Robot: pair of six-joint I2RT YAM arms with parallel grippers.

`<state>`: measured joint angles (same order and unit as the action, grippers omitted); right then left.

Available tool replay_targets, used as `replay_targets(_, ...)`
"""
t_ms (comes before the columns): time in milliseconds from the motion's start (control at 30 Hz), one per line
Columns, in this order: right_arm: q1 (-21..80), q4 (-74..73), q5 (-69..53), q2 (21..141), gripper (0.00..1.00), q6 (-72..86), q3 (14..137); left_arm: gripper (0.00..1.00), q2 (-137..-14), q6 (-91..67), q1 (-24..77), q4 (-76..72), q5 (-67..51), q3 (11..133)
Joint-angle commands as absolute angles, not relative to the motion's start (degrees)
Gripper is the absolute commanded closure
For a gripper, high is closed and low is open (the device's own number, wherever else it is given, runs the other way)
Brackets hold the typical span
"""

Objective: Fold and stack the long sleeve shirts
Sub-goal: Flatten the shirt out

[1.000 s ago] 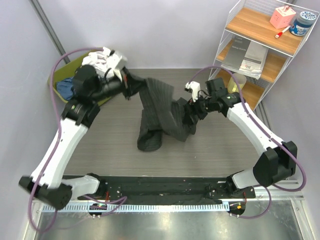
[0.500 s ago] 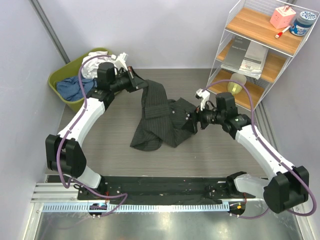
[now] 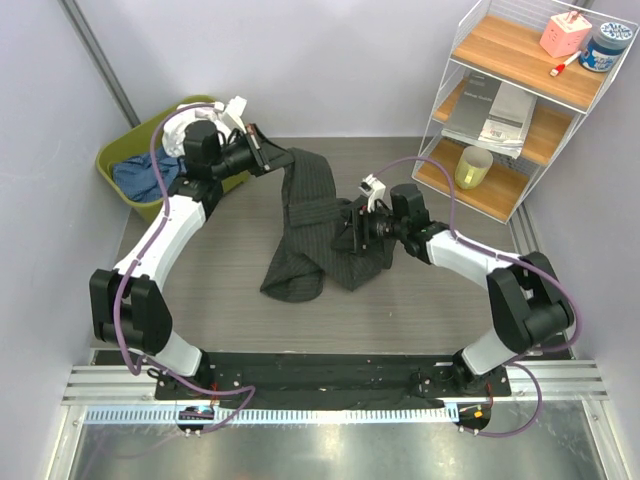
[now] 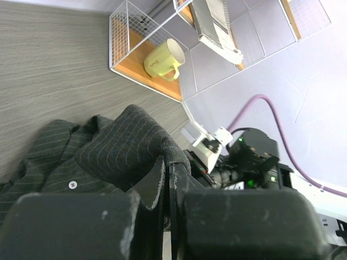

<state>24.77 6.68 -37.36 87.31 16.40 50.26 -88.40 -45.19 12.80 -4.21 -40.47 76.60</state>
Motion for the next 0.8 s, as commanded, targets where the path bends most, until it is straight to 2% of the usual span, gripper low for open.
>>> replay_targets(0, 25.0, 15.9, -39.8, 89.8, 0.32, 19.1, 53.4, 1.00, -86.9, -46.7, 11.2, -8.3, -43.8, 76.2)
replay_targets(100, 25.1, 18.4, -42.5, 91.5, 0.32, 22.1, 53.7, 1.00, -87.2, -47.3, 10.4, -9.0, -44.4, 76.3)
replay_targets(167, 25.4, 20.6, -43.5, 91.9, 0.37, 24.2, 53.9, 1.00, -87.3, -47.6, 9.8, -9.3, -44.8, 76.2)
replay_targets(200, 25.6, 20.7, -43.6, 92.1, 0.44, 24.4, 54.1, 1.00, -87.4, -47.7, 9.7, -9.6, -45.0, 76.2)
replay_targets(300, 25.6, 20.7, -43.6, 92.1, 0.58, 25.0, 55.2, 1.00, -87.5, -48.4, 9.2, -10.6, -45.8, 75.6)
replay_targets(367, 25.6, 20.0, -43.8, 92.0, 0.61, 25.0, 56.6, 1.00, -87.5, -48.7, 9.1, -11.1, -46.1, 75.3)
replay_targets(400, 25.6, 19.3, -43.9, 91.9, 0.68, 24.9, 57.0, 1.00, -87.5, -49.0, 9.1, -11.5, -46.1, 75.1)
replay_targets(467, 25.4, 18.7, -44.5, 91.8, 0.74, 24.7, 58.3, 1.00, -87.4, -49.3, 9.1, -12.0, -46.6, 75.1)
replay_targets(500, 25.4, 16.7, -44.6, 91.6, 0.89, 23.6, 58.7, 1.00, -87.3, -49.4, 9.0, -12.1, -46.7, 75.1)
replay_targets(533, 25.3, 15.0, -43.2, 91.4, 0.97, 22.5, 59.8, 1.00, -86.8, -49.6, 8.9, -13.7, -47.1, 75.2)
replay_targets(700, 21.7, 5.1, -37.1, 89.1, 0.99, 13.7, 61.0, 1.00, -84.6, -51.1, 9.4, -20.1, -53.4, 79.4)
replay_targets(767, 19.8, 3.5, -36.1, 89.0, 0.99, 12.7, 61.9, 1.00, -82.5, -49.8, 12.7, -20.8, -57.1, 80.3)
